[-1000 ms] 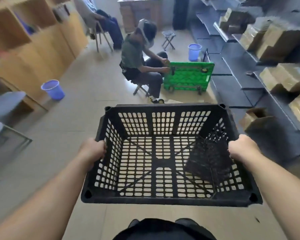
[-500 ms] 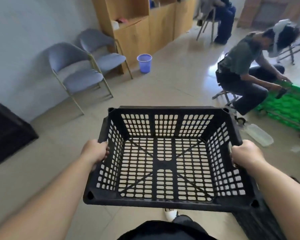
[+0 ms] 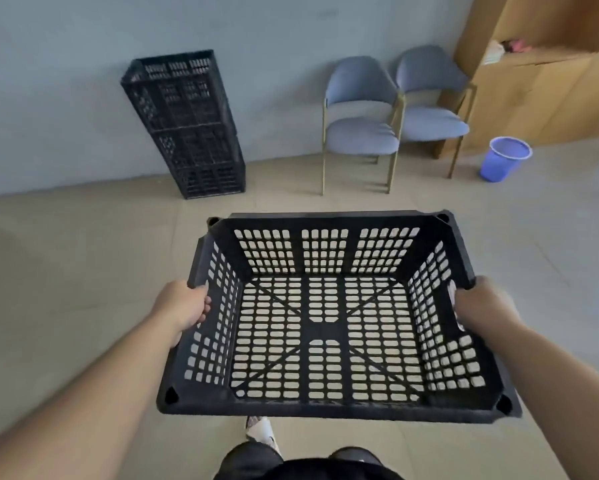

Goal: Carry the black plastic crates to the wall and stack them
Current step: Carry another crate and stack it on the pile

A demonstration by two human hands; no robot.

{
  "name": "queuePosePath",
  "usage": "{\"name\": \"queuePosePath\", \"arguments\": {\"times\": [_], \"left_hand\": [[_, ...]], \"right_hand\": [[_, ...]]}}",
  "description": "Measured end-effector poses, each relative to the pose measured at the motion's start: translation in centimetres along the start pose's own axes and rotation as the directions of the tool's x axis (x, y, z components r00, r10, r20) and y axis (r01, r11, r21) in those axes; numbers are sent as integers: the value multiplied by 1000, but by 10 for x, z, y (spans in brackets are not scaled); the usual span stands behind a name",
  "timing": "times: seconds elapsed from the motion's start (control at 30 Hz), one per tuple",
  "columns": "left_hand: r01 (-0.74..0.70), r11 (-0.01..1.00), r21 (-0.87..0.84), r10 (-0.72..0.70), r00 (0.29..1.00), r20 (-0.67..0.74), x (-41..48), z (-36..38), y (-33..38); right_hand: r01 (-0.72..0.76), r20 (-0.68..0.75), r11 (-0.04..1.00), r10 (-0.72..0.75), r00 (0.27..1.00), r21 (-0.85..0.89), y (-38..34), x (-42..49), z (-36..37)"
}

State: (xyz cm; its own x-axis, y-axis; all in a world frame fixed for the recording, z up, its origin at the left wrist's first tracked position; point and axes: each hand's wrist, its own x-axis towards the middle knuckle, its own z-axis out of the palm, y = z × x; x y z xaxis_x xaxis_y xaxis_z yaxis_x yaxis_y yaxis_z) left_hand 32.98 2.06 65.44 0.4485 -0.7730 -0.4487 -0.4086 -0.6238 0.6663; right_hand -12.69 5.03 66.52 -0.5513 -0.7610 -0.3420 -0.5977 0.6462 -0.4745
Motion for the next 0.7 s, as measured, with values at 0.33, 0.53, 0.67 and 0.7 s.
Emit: {"name": "queuePosePath", "arguments": {"times": [0.33,0.53,0.67,0.7], "left_hand": [[148,975,-168,-175,972,-157,129,-161,-50],[127,975,-183,-161,970,-182,208,-239,-39],[119,980,-161,-147,973,-178,262,-267,-17],[118,980,-161,-146,974,-174,277,-272,-9]], "right_hand": [[182,148,983,-182,972,19,-242,9,120],[212,189,977,-213,959,27,-343,5,171],[249,199,968,-251,947,37,-403,18,187],[255,203,966,-258,945,39,-417,25,190]]}}
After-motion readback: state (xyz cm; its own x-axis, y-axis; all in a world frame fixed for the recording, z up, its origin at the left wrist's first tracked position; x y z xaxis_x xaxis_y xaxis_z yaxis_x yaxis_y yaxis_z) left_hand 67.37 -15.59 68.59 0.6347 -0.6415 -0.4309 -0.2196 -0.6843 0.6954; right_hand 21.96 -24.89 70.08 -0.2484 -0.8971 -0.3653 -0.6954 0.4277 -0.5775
